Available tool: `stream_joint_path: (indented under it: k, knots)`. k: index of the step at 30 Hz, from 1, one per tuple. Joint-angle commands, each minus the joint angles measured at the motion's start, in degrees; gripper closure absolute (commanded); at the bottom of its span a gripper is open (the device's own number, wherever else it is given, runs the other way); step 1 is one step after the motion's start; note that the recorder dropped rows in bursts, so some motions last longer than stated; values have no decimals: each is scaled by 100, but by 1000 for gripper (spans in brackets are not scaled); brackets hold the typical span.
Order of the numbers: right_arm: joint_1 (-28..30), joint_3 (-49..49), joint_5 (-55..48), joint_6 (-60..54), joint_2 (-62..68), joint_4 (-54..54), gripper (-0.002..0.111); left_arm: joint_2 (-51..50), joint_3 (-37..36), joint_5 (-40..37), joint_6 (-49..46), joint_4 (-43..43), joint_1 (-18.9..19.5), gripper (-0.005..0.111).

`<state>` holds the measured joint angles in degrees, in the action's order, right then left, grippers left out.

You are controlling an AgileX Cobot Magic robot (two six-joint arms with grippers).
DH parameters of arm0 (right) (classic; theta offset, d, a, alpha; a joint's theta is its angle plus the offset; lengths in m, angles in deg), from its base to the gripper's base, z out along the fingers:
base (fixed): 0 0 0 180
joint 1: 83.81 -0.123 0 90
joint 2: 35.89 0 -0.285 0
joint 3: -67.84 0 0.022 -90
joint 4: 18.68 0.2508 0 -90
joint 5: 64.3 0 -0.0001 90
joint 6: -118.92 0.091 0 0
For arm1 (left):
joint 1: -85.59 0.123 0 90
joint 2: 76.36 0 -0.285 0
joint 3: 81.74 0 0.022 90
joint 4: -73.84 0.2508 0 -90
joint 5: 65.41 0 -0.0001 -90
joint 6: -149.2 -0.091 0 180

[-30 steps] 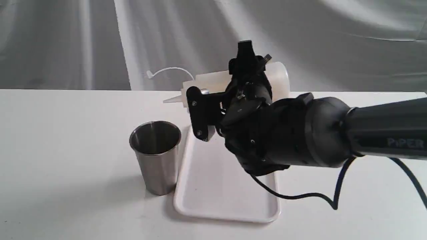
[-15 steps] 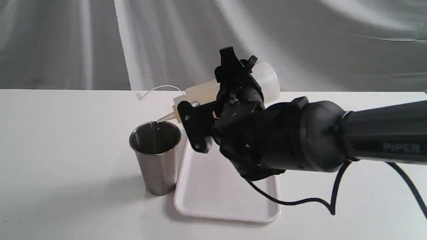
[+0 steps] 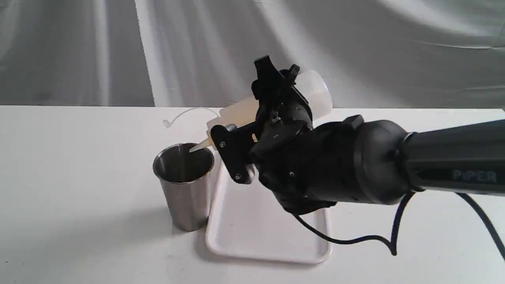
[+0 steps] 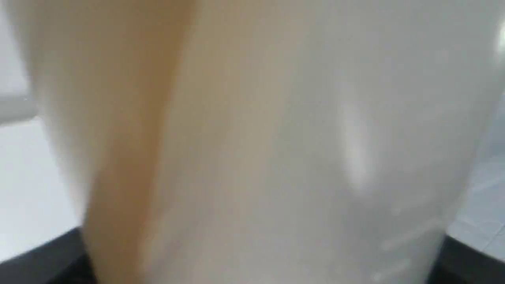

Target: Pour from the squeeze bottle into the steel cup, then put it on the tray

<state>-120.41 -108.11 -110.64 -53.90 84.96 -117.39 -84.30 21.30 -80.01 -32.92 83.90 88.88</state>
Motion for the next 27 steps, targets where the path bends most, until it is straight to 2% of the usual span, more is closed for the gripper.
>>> stream_joint_path:
  k: [1,11,19,27]
  knots:
    - [-15,-92,-167,-128,-65,-124,108,15,-25,71,40,-2,14,98]
    - [-15,-540,-334,-293,121,-124,108,15,-25,71,27,-2,14,98]
    - [-24,-552,-319,-828,136,-124,108,15,-25,71,27,-2,14,98]
    - [-58,-552,-286,-895,136,-124,108,15,-25,71,39,-2,14,98]
